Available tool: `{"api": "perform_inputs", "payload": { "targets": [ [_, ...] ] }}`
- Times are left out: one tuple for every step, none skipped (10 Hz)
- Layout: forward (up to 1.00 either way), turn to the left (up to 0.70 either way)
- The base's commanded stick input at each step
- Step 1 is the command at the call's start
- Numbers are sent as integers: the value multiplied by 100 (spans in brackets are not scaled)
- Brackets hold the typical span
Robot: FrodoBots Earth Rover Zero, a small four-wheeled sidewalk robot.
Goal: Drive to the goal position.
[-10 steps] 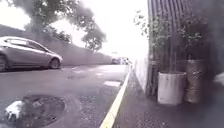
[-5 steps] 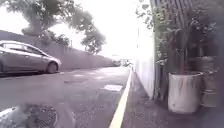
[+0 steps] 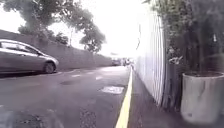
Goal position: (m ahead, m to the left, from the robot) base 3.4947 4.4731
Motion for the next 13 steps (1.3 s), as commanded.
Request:
{"api": "perform_inputs", "payload": {
  "targets": [
    [45, -24],
    [45, -24],
    [45, -24],
    [45, -24],
    [45, -23],
    [45, -16],
    [45, 0],
    [45, 0],
    [45, 0],
    [45, 0],
    [45, 0],
    [45, 0],
    [45, 0]
  ]
}}
